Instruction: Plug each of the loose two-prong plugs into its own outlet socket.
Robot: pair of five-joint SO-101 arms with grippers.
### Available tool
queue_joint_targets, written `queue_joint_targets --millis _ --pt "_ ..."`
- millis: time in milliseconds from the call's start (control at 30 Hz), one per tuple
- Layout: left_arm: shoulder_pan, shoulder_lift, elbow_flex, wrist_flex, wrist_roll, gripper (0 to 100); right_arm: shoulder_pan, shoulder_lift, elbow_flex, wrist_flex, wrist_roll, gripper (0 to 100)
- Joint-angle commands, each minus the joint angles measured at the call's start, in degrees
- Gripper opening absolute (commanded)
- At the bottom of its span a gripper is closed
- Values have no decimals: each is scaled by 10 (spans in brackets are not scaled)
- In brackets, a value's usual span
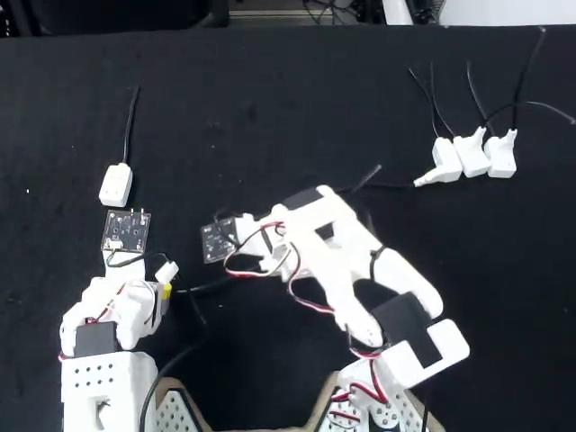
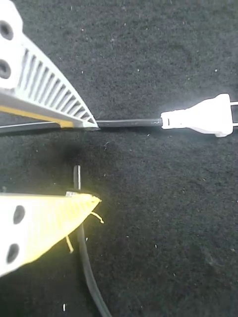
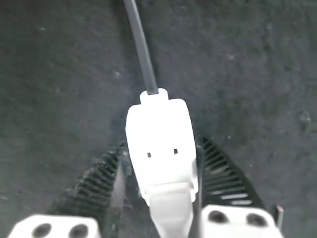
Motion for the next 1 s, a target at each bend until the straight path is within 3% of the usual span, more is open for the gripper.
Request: queue_joint_targets --millis 0,67,300,367,500,633,967 --pt "-7 -4 -3 3 3 216 40 1 -36 -10 3 109" --pt "-7 -4 -3 3 3 216 54 0 -36 -11 1 7" --pt "-7 -4 -3 3 3 216 156 0 -88 -7 -89 10" --pt "-7 -4 -3 3 3 216 196 0 -118 -2 -156 10" --pt "-6 -4 -3 3 3 216 264 6 -191 51 -363 11" --pt "-6 -4 -3 3 3 216 324 8 -285 149 -527 11" --pt "-6 -4 -2 3 3 216 371 129 -560 265 -553 11"
